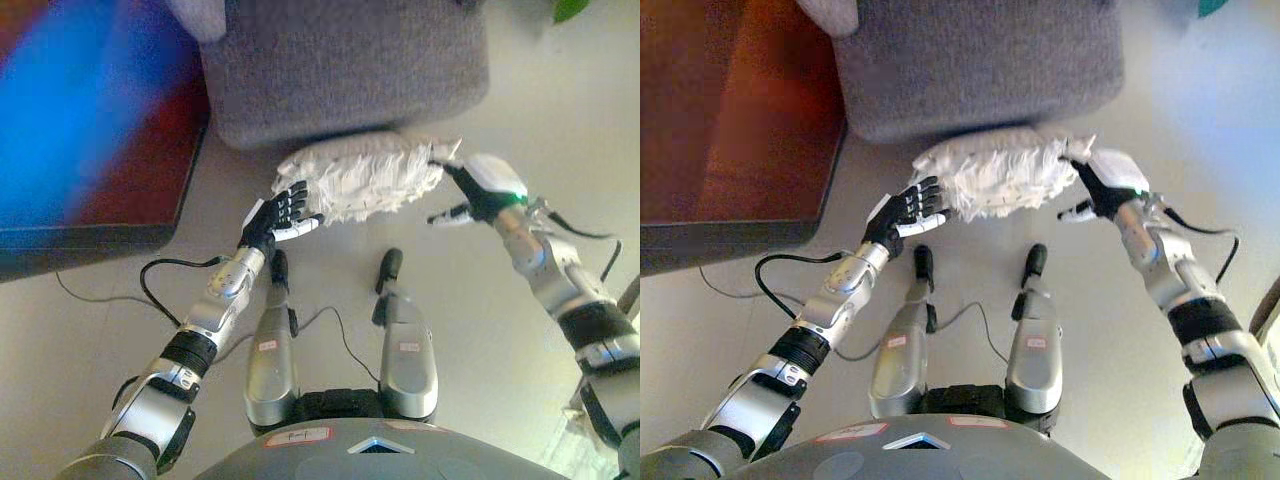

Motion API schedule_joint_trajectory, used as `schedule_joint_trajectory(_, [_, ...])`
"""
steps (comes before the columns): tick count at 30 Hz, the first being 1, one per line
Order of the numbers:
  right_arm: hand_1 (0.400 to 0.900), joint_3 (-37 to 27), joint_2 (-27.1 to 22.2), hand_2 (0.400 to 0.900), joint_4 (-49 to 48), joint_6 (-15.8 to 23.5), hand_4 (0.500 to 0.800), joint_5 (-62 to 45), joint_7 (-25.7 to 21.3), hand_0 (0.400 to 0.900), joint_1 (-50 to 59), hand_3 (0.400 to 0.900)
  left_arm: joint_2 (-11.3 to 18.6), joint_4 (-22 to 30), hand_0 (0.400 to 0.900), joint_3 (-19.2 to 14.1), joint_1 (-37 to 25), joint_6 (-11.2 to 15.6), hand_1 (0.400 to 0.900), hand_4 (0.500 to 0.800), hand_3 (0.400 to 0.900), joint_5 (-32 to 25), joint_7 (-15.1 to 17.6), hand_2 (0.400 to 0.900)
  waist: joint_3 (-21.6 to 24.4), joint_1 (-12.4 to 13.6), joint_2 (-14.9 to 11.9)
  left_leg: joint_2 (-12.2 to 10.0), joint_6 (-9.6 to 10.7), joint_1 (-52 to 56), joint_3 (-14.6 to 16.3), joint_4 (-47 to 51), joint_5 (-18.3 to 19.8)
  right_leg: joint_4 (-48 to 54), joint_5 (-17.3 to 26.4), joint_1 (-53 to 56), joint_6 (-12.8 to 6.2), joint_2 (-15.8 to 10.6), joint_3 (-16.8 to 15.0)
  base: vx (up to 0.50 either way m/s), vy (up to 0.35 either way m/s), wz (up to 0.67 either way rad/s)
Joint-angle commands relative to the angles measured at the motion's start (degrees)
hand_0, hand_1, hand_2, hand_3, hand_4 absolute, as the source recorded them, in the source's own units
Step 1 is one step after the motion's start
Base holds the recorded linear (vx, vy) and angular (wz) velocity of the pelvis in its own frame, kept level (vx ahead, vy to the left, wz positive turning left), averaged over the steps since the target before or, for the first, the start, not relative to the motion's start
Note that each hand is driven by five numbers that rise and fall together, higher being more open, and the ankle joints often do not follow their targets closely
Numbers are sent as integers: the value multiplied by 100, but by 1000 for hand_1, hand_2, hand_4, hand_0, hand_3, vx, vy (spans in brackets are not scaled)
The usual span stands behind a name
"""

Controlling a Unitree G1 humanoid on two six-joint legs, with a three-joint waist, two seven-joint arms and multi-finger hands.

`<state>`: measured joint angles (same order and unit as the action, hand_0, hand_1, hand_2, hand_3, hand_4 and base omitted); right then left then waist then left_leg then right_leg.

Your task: Pick up the pillow and put it on the sofa.

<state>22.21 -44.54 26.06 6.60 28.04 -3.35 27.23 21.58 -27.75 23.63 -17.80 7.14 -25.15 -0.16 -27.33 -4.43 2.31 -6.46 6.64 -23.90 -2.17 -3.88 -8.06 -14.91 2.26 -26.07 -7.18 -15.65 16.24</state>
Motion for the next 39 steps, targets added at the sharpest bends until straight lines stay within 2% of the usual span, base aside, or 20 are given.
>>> schedule_joint_trajectory(1, [900,125,-246,900,-71,72,800,269,-611,900,648,900,124,567,900,25,-130,480,900,800,900,-297,130,900,131,150,-322,-150,-58,-284,253,-1196,1022,-692,114,-705,-270,-76,-336,-96,-17,1])
schedule_joint_trajectory(9, [900,250,-495,900,394,-130,800,445,-1272,900,1644,900,198,739,900,258,-432,554,900,800,900,-470,231,900,-147,215,-261,-84,-42,-1745,93,-2450,1443,-1767,-273,-1861,-246,-178,-527,-68,6,4])
schedule_joint_trajectory(15, [900,415,-631,900,645,-270,800,429,-1489,900,2325,900,218,890,900,390,-550,572,900,800,900,-652,256,900,-247,276,-242,-22,-72,-2460,-21,-2940,1599,-2203,-399,-2541,-215,-229,-593,-31,8,2])
schedule_joint_trajectory(23, [900,775,-692,900,1037,-305,800,176,-1486,900,3002,900,307,1206,900,516,-638,587,900,800,900,-844,274,900,-247,332,-229,46,-93,-3255,-179,-3507,1761,-2677,-582,-3235,-156,-260,-646,-7,9,3])
schedule_joint_trajectory(27, [900,980,-738,900,1234,-285,800,-132,-1341,900,3293,900,397,1448,900,516,-565,580,900,800,900,-1043,291,900,-247,397,-240,111,-107,-3753,-280,-3797,1820,-2945,-661,-3690,-128,-283,-682,2,16,5])
schedule_joint_trajectory(30, [900,1041,-700,900,1266,-278,800,-317,-1254,900,3455,900,434,1531,900,502,-520,553,900,800,900,-1085,305,900,-247,424,-263,146,-119,-3991,-298,-3897,1829,-2985,-642,-3889,-117,-286,-666,0,0,0])
schedule_joint_trajectory(35, [900,1261,-627,900,1584,-305,800,-479,-1373,900,3929,900,464,1613,900,561,-539,571,900,800,900,-1184,372,900,-247,491,-252,210,-136,-4274,-339,-3943,1795,-3049,-628,-4174,-131,-331,-673,3,13,5])
schedule_joint_trajectory(39, [900,1643,-492,900,2059,-378,800,-463,-1342,900,4444,900,504,1676,900,640,-556,547,900,800,900,-1287,379,900,-247,543,-243,248,-130,-4391,-363,-3970,1785,-3104,-654,-4305,-118,-346,-665,4,9,3])
